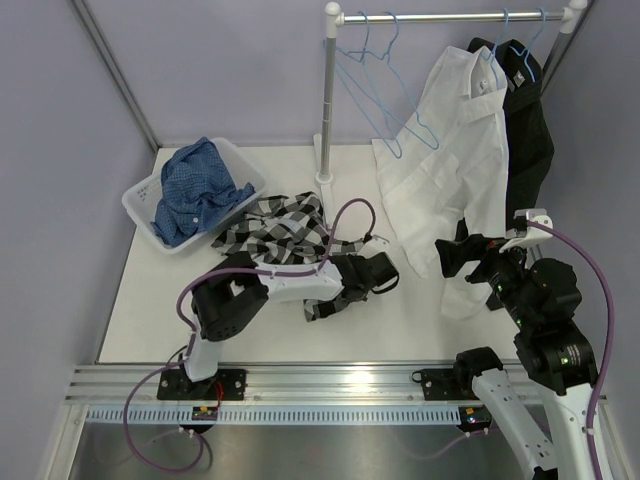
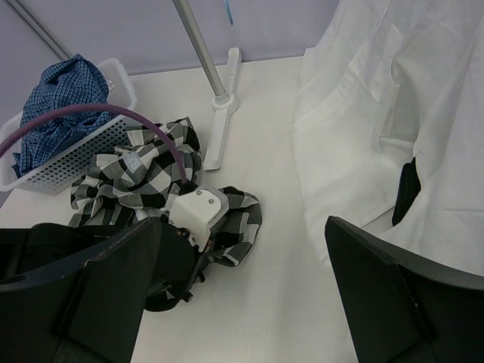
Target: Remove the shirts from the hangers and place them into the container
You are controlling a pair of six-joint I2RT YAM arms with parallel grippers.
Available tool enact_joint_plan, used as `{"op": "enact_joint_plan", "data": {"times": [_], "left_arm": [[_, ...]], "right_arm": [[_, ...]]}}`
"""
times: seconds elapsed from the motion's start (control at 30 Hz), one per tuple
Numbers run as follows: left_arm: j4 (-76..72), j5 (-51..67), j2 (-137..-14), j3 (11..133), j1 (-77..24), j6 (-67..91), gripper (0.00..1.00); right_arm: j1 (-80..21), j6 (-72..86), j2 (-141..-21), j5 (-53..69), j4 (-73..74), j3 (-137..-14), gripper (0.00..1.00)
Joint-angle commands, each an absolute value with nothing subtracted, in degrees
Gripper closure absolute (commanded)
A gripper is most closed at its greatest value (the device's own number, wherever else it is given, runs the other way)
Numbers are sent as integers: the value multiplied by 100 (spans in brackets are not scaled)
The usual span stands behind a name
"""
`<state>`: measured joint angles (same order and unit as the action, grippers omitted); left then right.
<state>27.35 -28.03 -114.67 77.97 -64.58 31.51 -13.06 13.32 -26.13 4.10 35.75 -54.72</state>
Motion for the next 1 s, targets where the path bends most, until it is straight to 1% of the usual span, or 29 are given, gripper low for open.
{"op": "enact_joint_plan", "data": {"times": [0.0,0.13,0.2,0.4,0.57,0.63,0.67,0.73,0.77,0.8,0.83,0.87,0.9,0.97], "left_arm": [[2891,-3629,-10320,7708,-6320,2892,100],[3207,-4664,-9353,7629,-6074,2629,100],[3339,-4903,-8922,7489,-5784,2558,100],[3393,-4781,-8376,6707,-4633,2820,100],[3349,-4412,-8446,5960,-3746,3304,100],[3235,-4246,-8568,5828,-3578,3454,100],[3147,-4176,-8604,5714,-3534,3454,97],[2867,-3739,-8640,5634,-3533,3445,87],[2743,-3579,-8640,5529,-3533,3411,72],[2507,-3264,-8631,5476,-3533,3393,62],[2392,-3122,-8605,5423,-3533,3384,47],[2278,-3016,-8570,5362,-3533,3384,20],[2189,-2928,-8561,5266,-3533,3384,12],[2074,-2848,-8587,5221,-3533,3427,1]], "right_arm": [[-1301,1362,-2584,448,3357,-5458,0],[-1301,1371,-2593,475,3340,-5467,0],[-1292,1362,-2610,501,3331,-5467,0],[-1301,1371,-2610,518,3331,-5467,0],[-1301,1380,-2663,562,3322,-5449,1],[-1292,1380,-2663,580,3322,-5458,1],[-1292,1380,-2663,580,3314,-5441,1],[-1309,1380,-2672,589,3313,-5440,0],[-1301,1380,-2672,589,3313,-5440,0],[-1301,1380,-2681,589,3331,-5449,1],[-1301,1371,-2689,589,3322,-5449,0],[-1301,1371,-2681,589,3331,-5449,1],[-1301,1371,-2681,580,3340,-5449,0],[-1301,1371,-2672,571,3340,-5441,1]]}}
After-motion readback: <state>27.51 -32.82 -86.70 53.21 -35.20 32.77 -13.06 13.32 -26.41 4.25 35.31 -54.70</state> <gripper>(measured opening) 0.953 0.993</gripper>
